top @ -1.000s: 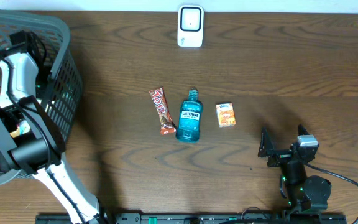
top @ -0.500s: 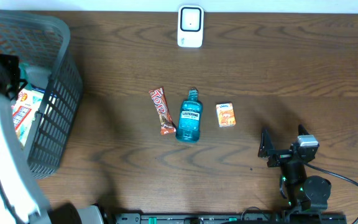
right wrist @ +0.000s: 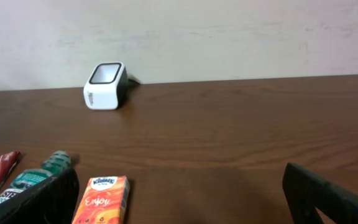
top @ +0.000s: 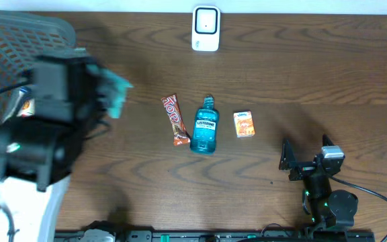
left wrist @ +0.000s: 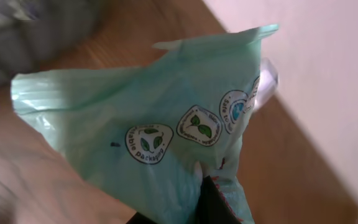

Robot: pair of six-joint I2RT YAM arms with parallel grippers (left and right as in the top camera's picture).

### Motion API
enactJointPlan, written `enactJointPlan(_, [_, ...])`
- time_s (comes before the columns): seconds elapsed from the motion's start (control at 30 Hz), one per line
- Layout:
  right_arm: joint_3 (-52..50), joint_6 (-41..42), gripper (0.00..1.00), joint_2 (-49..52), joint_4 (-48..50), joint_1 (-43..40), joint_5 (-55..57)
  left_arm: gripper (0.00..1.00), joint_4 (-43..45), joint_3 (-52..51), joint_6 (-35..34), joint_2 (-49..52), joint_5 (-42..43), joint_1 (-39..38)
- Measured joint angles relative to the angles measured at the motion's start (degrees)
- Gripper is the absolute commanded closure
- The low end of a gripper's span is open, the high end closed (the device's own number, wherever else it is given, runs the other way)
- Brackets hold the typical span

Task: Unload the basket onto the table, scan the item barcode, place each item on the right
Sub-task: 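Grasp the mint-green wipes pack and place it between bottle and Kleenex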

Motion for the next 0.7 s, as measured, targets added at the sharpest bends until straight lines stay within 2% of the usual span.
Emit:
enactJointPlan(0.2, [0.0,0.0,0.01,0.0,0.0,0.02,-0.04,0.93,2.1,-3.85,-0.24,7.74,0.04,-14.86])
enactJointPlan(0.33, [0.0,0.0,0.01,0.0,0.02,0.02,-0.02,0.92,5.29,-5.38,-1.84,17.51,0.09,-22.71])
enactJointPlan(0.7, [0.0,0.0,0.01,0.0,0.02,0.02,-0.02,0.93,15.56,-5.6,-3.06,41.48,0.22,-33.73])
